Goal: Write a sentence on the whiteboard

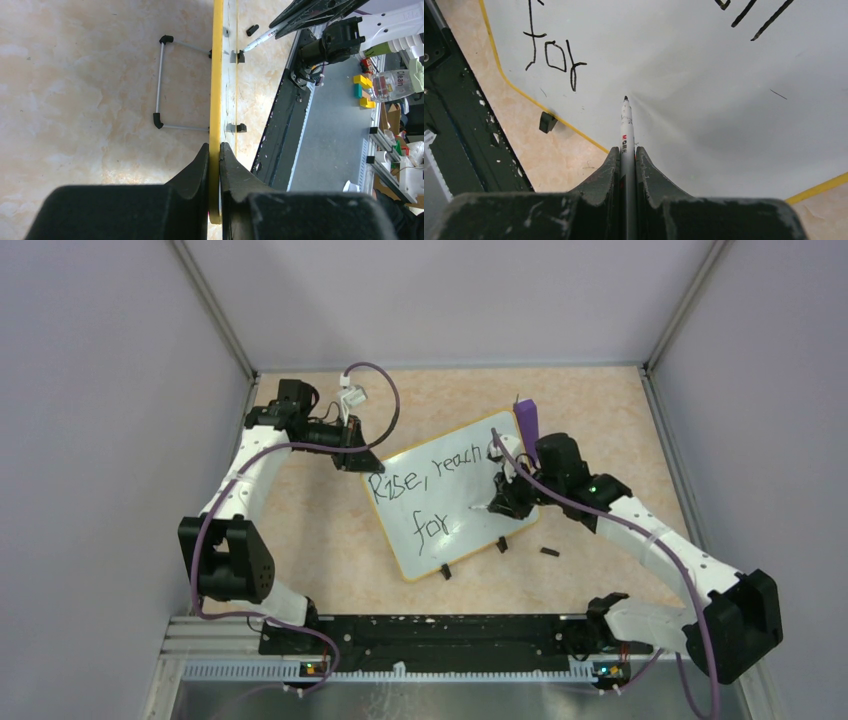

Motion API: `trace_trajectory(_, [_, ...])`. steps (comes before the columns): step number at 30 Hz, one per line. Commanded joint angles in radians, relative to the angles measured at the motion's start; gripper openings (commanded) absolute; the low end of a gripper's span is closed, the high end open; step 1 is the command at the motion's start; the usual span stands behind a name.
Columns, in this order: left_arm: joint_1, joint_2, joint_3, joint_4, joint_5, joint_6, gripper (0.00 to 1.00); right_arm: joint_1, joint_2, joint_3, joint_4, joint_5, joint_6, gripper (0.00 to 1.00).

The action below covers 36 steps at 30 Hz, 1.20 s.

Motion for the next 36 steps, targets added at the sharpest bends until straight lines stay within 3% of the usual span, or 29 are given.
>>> trace_trajectory(1, [-0.004, 0.008, 0.004, 0.021, -0.025, 0.025, 0.0, 0.006, 0.002, 0.006, 0.04, 0.048, -0.01, 0.0])
trace_trajectory(20, [-0.004, 0.013, 0.003, 0.022, -0.029, 0.027, 0.0, 0.065, 0.064, 0.028, 0.081, 0.065, -0.009, 0.0])
trace_trajectory(36, [-0.004, 0.017, 0.006, 0.021, -0.028, 0.027, 0.0, 0.017, 0.018, -0.014, 0.003, 0.103, -0.069, 0.0])
